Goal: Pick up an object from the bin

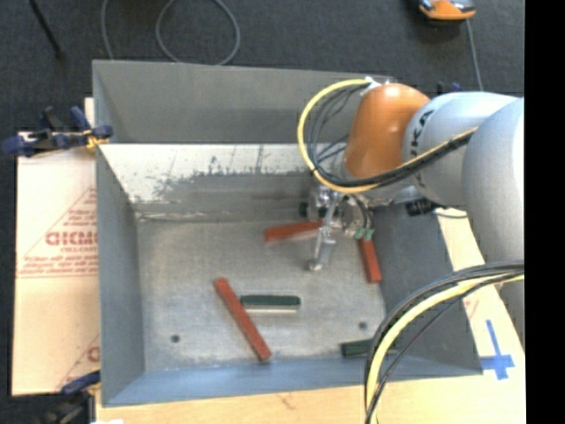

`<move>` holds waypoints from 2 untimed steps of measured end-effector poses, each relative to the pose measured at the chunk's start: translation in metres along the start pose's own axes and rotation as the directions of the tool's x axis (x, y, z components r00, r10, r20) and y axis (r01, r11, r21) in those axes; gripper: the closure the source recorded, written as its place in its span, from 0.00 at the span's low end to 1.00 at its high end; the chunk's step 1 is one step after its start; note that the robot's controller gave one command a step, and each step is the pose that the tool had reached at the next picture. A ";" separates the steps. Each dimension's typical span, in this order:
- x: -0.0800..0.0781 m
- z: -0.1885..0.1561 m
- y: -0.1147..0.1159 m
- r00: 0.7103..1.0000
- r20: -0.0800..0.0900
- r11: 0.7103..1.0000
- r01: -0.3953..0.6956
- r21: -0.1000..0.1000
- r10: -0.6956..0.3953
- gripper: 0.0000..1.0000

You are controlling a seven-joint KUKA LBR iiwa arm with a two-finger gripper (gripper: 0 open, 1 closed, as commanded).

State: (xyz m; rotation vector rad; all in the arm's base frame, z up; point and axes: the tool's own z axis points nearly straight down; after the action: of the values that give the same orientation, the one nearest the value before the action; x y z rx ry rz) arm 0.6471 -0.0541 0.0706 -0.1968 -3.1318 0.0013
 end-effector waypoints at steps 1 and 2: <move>0.008 -0.002 -0.022 0.968 0.009 0.968 0.251 0.001 -0.251 0.00; -0.005 0.000 0.008 0.970 0.001 0.970 0.243 0.000 -0.243 0.00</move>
Offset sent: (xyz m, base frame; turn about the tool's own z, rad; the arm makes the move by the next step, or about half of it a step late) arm -0.0121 -0.0188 -0.0006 -0.2563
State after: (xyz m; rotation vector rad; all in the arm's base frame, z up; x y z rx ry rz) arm 0.6529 -0.0467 0.0704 0.1879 -3.1330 0.0007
